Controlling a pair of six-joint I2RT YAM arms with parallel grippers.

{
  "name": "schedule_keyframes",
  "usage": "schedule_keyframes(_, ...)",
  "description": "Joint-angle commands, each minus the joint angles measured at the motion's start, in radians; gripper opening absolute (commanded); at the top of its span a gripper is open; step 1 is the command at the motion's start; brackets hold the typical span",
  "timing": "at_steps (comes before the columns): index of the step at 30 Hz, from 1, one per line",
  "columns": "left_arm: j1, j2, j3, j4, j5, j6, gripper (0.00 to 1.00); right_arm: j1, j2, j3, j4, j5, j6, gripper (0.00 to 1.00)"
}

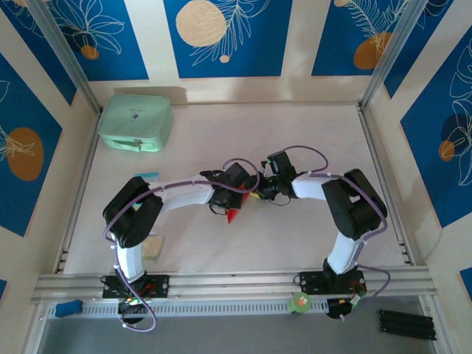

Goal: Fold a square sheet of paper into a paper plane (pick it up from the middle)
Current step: Move the paper plane to the top-center of the table.

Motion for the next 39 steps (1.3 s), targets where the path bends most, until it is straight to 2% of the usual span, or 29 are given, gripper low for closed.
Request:
schedule_keyframes(1, 0.020, -0.014, 0.043, -0.028, -0.035, 0.018, 0.06, -0.024, -0.096, -0.038, -0.071, 0.087, -0.019, 0.40)
schedule_keyframes(7, 0.099, -0.023, 0.128, -0.034, -0.046, 0.076, 0.06, -0.048, -0.266, -0.072, -0.186, 0.242, -0.081, 0.54)
schedule_keyframes(12, 0.174, 0.056, 0.260, -0.060, -0.039, 0.122, 0.06, -0.062, -0.371, -0.092, -0.245, 0.305, -0.114, 0.59)
schedule_keyframes(20, 0.259, 0.247, 0.520, -0.161, -0.038, 0.168, 0.06, -0.070, -0.417, -0.114, -0.265, 0.301, -0.126, 0.62)
schedule_keyframes(33, 0.303, 0.482, 0.801, -0.304, -0.006, 0.148, 0.09, -0.079, -0.408, -0.131, -0.239, 0.256, -0.119, 0.62)
schedule_keyframes(39, 0.303, 0.522, 0.847, -0.315, -0.009, 0.149, 0.20, -0.080, -0.404, -0.143, -0.232, 0.249, -0.112, 0.63)
